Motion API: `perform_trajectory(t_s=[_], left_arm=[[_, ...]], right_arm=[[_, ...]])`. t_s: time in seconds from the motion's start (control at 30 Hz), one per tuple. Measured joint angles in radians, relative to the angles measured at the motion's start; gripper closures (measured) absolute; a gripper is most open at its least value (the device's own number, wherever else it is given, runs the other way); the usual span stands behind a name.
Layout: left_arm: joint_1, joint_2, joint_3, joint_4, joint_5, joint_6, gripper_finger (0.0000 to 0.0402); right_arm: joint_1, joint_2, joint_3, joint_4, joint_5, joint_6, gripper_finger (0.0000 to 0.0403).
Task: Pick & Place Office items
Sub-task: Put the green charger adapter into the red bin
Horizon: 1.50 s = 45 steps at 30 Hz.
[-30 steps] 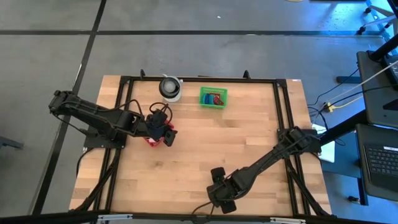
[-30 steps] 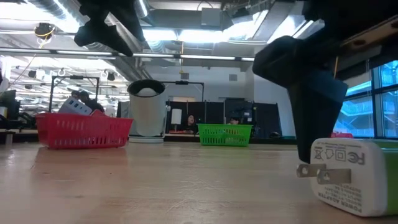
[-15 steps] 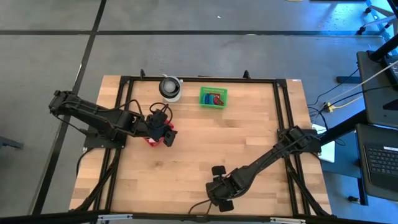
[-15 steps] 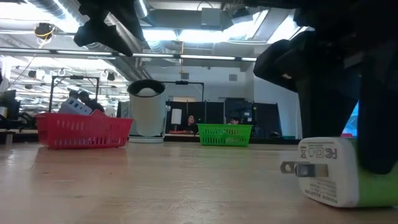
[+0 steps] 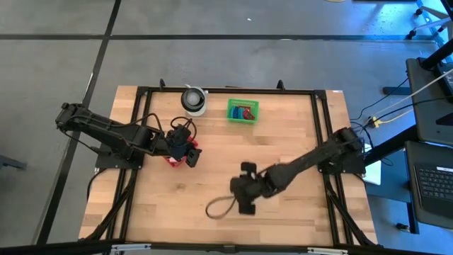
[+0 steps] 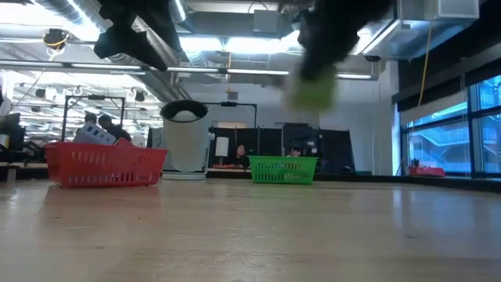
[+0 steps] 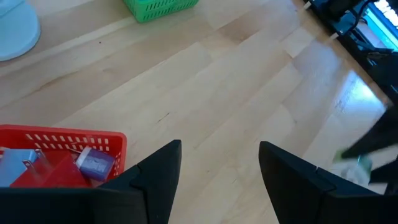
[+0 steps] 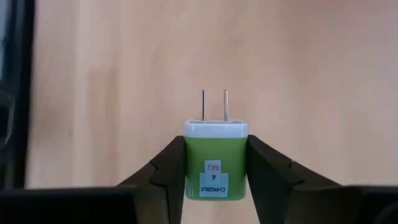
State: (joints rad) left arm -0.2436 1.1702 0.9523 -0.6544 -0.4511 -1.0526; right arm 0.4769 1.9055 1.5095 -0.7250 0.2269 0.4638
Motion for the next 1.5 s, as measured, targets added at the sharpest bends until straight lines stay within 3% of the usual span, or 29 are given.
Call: perform_trajectory(t_s=[0.27,0.67,0.9,1.1,1.5], left_arm=[[0.0,0.0,0.0,0.0,-0.01,0.001,0.019],[0.003,0.0,0.0,0.031,-0.13,0.275,0.019],[0.003,0.0,0.0,0.234,-0.271,0.687,0.019],[0.004,0.0,0.011,0.424,-0.499,0.976,0.0187],[0.016,-0.001,0.158,0.46,-0.459,1.43,0.0141]], right_arm=[[-0.111,-0.184,0.0,0.074,0.167,-0.005,0.0267],[-0.219,-0.342,0.0,0.485,0.161,-0.192,0.0264],[-0.324,-0.354,0.001,0.568,-0.012,-0.161,0.0264],[-0.401,-0.354,0.001,0.582,-0.058,-0.102,0.0263],[-0.478,-0.354,0.001,0.588,-0.081,0.072,0.0246]])
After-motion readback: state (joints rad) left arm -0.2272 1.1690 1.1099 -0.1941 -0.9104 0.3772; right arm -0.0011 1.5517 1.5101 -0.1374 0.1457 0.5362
